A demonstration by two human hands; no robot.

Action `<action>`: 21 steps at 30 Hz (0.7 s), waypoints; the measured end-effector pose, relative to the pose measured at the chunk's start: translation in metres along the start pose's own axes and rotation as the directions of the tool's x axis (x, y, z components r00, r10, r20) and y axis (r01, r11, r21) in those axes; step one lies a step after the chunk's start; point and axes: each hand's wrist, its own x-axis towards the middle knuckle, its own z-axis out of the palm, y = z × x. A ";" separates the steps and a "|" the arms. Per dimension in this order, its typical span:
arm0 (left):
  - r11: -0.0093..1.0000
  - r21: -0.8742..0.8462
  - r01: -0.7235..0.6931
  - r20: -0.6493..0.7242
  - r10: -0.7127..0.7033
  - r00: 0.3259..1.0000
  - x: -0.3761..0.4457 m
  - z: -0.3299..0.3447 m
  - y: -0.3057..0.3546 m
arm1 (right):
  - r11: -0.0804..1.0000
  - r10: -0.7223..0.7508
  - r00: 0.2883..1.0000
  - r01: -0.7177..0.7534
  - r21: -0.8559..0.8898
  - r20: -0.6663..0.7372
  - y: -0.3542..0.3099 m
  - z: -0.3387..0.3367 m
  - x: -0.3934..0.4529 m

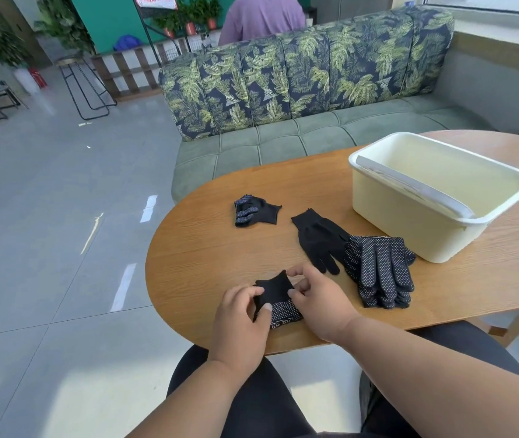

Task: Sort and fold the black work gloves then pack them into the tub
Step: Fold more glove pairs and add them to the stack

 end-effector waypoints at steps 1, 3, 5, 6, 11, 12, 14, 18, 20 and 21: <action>0.994 0.074 -0.078 0.059 0.074 0.996 -0.003 -0.002 -0.001 | 1.000 -0.006 1.000 0.006 0.005 0.005 0.000 0.000 0.000; 0.955 0.214 -0.204 0.187 0.165 0.968 -0.006 -0.005 -0.003 | 0.999 -0.033 0.999 0.033 -0.002 0.005 0.001 0.000 -0.001; 0.914 0.300 -0.271 0.257 0.196 0.946 -0.007 -0.008 -0.006 | 0.996 -0.083 0.996 0.082 -0.038 -0.024 0.001 0.001 -0.004; 0.900 0.327 -0.288 0.269 0.204 0.941 -0.007 -0.009 -0.007 | 0.991 -0.119 0.992 0.116 -0.071 -0.038 0.001 0.001 -0.006; 0.870 0.376 -0.319 0.288 0.217 0.933 -0.003 -0.014 -0.013 | 0.935 -0.264 0.961 0.275 -0.223 0.079 0.009 -0.004 -0.017; 0.867 0.379 -0.323 0.288 0.221 0.932 -0.003 -0.014 -0.012 | 0.926 -0.253 0.959 0.279 -0.254 0.129 0.009 -0.006 -0.019; 0.865 0.379 -0.328 0.283 0.229 0.931 -0.001 -0.012 -0.010 | 0.898 -0.236 0.952 0.291 -0.330 0.196 0.009 -0.007 -0.020; 0.882 0.347 -0.320 0.261 0.236 0.936 0.002 -0.009 -0.009 | 0.844 -0.256 0.952 0.305 -0.441 0.169 0.009 -0.003 -0.017; 0.894 0.319 -0.316 0.267 0.235 0.935 0.004 -0.011 -0.009 | 0.825 -0.296 0.946 0.323 -0.464 0.131 0.009 -0.004 -0.017; 0.904 0.298 -0.307 0.260 0.232 0.937 0.004 -0.012 -0.008 | 0.813 -0.326 0.939 0.337 -0.475 0.109 0.008 -0.004 -0.018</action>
